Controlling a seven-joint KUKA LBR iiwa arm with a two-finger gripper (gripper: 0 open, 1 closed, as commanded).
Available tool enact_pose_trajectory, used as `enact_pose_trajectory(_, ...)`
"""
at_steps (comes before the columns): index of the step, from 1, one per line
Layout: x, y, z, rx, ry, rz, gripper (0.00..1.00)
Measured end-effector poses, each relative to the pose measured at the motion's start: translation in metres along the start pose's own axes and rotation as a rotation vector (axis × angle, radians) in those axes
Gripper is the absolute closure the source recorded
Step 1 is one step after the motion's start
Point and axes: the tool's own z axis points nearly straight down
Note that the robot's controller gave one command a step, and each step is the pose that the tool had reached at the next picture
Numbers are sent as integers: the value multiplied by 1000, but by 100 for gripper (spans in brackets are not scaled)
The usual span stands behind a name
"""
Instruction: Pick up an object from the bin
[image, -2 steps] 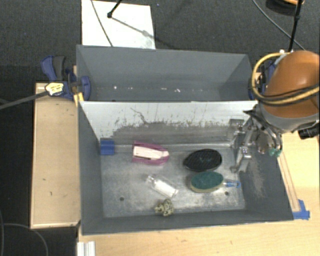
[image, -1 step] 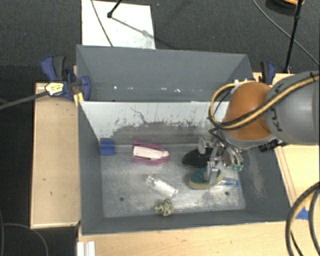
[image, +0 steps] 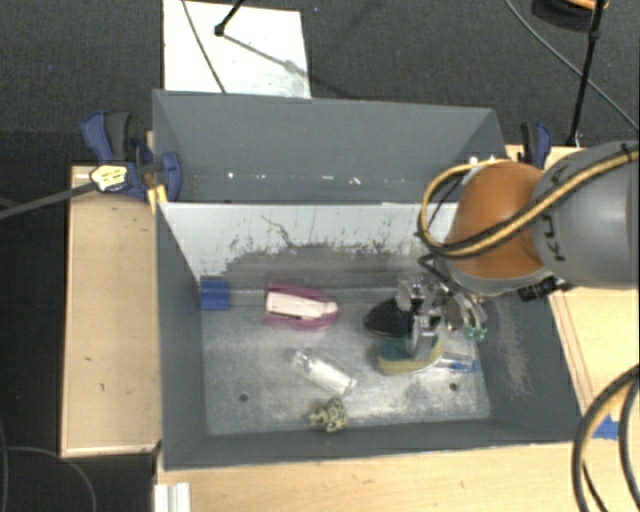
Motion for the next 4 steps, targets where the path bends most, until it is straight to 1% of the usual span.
enact_pose_trajectory(1,-18,-22,-112,0,12,-13,100)
enact_pose_trajectory(2,-15,-21,-107,-2,21,-14,0)
enact_pose_trajectory(3,-20,-23,8,-1,17,-38,0)
enact_pose_trajectory(4,1,-24,9,-3,-13,3,0)
